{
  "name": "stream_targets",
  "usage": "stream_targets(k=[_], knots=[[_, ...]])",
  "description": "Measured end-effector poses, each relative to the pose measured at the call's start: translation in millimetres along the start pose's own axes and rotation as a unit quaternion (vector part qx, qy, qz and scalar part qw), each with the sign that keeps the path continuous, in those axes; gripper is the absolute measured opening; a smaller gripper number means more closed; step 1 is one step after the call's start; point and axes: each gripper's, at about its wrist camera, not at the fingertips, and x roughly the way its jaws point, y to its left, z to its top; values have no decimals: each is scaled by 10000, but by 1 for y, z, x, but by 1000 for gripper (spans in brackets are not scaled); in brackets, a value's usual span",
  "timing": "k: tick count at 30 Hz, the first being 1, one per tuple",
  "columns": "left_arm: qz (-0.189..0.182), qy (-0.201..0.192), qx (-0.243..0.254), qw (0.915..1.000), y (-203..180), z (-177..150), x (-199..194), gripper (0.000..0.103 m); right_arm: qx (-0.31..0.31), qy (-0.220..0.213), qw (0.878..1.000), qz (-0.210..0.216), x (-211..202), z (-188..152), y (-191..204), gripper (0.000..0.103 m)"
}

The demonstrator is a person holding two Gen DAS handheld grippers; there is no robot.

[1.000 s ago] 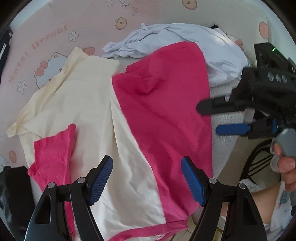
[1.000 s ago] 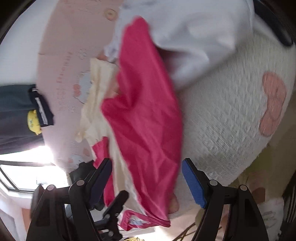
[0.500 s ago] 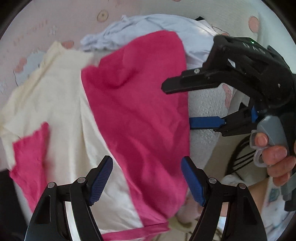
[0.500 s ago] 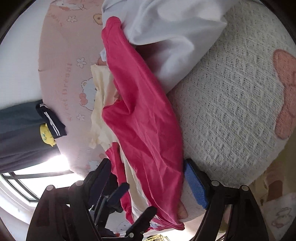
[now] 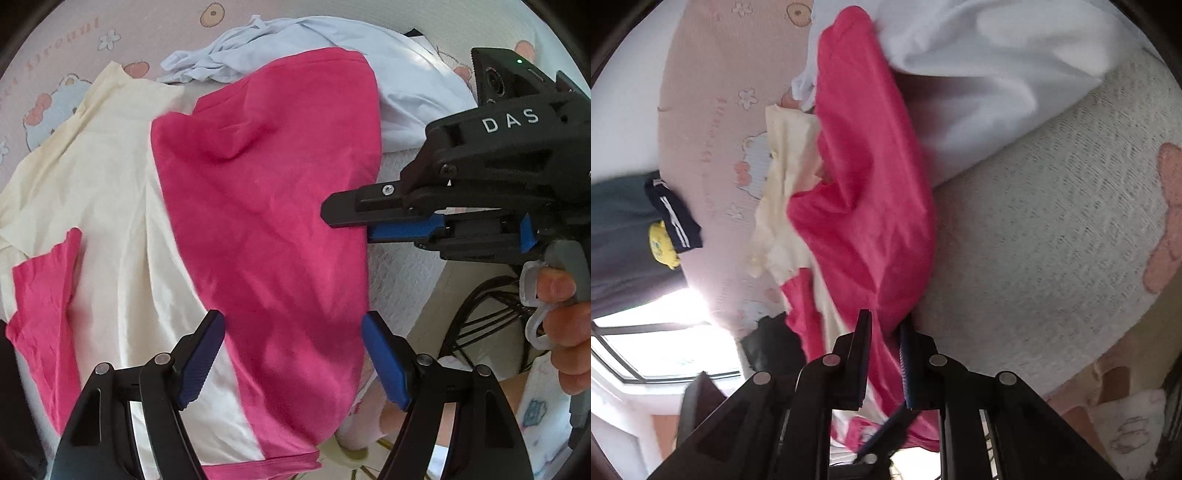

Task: Fold clothes
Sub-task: 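Grasp the pink garment edge with the left gripper while the right gripper grasps it too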

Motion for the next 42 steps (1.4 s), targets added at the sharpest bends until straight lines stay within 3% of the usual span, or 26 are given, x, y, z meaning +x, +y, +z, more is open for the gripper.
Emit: stream_targets(k=[9,16,20,22,23,25,27,32,37,38,39,40,42], knots=[[-167,20,-271,9995,4,9,4,75,-6,90,9998,171,2,4,4,13],[468,-367,-133,9981,-5,6,6,74,85,72,9997,236,4,4,3,13],[705,-518,-56,9961,-6,2,6,36,95,93,9994,332,5,3,3,17],[605,-487,66,9970,-8,0,9,24,86,89,9995,287,5,3,1,17],[522,-503,37,9974,-7,-1,8,24,85,77,9996,238,5,4,0,17],[404,-500,-78,9979,-2,-1,8,24,115,-20,9999,121,5,5,-3,38],[279,-460,-180,9984,2,1,7,24,253,-242,9993,114,1,8,-9,51],[77,-442,-323,9985,9,3,6,24,284,-870,9958,48,-7,21,-12,53],[-95,-485,-409,9979,13,2,4,24,89,-1012,9947,-135,2,39,1,53],[-158,-486,-459,9976,14,2,4,24,-47,-1036,9942,-280,5,40,7,52],[-234,-481,-512,9973,16,3,3,24,-184,-1059,9933,-424,9,41,14,38],[-310,-477,-566,9968,18,3,3,24,-312,-1055,9920,-616,12,41,21,16],[-487,-452,-699,9953,24,4,1,24,-552,-1041,9882,-983,17,39,34,8]])
